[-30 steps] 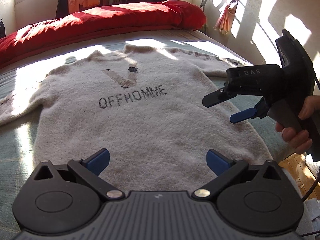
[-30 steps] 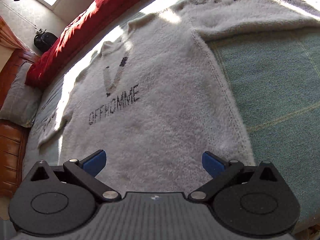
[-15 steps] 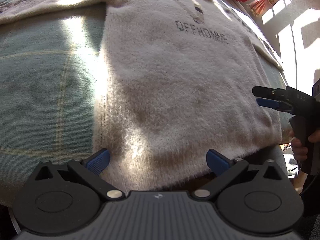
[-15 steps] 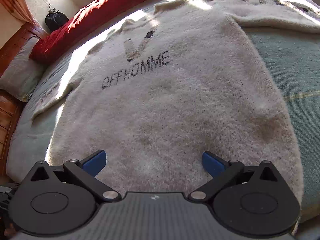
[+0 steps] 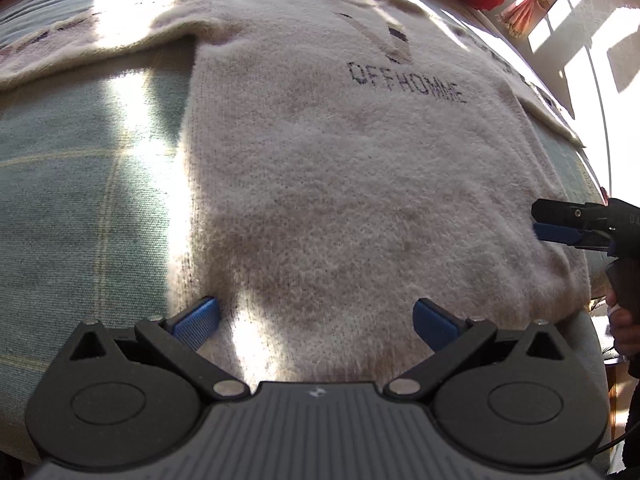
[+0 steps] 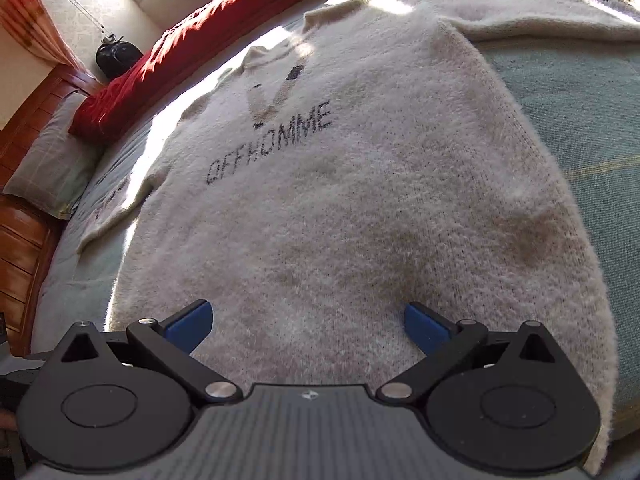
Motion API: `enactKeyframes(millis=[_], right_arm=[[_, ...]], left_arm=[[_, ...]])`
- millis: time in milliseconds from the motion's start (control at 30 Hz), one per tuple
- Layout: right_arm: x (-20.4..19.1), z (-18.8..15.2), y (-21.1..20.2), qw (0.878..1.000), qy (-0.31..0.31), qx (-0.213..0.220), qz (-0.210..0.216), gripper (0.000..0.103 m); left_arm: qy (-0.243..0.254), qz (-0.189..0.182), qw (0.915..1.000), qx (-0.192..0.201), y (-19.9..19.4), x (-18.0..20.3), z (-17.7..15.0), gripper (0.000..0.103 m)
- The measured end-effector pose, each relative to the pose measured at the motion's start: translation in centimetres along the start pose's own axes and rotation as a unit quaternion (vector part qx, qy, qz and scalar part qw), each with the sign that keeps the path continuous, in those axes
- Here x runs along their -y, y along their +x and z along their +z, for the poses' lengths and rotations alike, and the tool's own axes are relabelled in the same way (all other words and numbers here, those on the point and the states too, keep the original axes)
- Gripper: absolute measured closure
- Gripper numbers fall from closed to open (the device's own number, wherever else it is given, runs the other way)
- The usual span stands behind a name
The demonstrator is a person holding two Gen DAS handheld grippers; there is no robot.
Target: Fold clothes
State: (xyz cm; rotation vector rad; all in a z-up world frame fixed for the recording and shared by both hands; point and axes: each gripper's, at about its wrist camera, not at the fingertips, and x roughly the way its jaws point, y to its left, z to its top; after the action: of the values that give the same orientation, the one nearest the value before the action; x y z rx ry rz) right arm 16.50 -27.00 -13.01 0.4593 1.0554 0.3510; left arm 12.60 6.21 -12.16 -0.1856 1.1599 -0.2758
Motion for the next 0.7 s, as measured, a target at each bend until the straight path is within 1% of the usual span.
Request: enactKeyframes(millis=[100, 200, 233, 333, 400, 467, 533, 700], right_arm=[[-0.3, -0.1, 0.1, 1.0, -0.012, -0.002, -0.006, 0.0], [-0.7, -0.3, 0.2, 1.0, -0.023, 0.0, -0.016, 0.0], [-0.8, -0.4, 0.2, 1.0, -0.025, 0.001, -0.017, 0.0], [-0.6, -0.5, 0.2, 1.0, -0.023, 0.003, -0.015, 0.0], [-0.4, -0.5, 0.1, 1.0, -0.017, 0.002, -0.011, 0.0], [-0.2, -0.6, 0.1, 1.0, -0.012, 0.003, -0.007, 0.0], [-0.1, -0.7, 0.1, 1.0, -0.014, 0.005, -0.006, 0.0], [-0.2, -1.0, 0.3, 1.0, -0.024, 0.008, -0.007, 0.0]], left_arm=[[0.001, 0.001, 1.0, 0.007, -1.2, 0.1, -0.4, 0.001], [0.019, -0.002, 0.9992, 0.035, -2.4, 1.0, 1.0, 0.001], [0.022, 0.0, 0.9985, 0.051, -2.5, 1.3, 1.8, 0.001], [0.019, -0.004, 0.9968, 0.078, -1.5, 1.7, 4.3, 0.001], [0.016, -0.004, 0.996, 0.088, -0.4, 1.8, 5.4, 0.001], [0.013, -0.006, 0.9956, 0.092, 0.6, 1.6, 5.8, 0.001], [0.006, -0.005, 0.9967, 0.081, 1.4, 1.1, 5.6, 0.001], [0.008, -0.005, 0.9975, 0.07, 1.6, -0.3, 3.1, 0.001]])
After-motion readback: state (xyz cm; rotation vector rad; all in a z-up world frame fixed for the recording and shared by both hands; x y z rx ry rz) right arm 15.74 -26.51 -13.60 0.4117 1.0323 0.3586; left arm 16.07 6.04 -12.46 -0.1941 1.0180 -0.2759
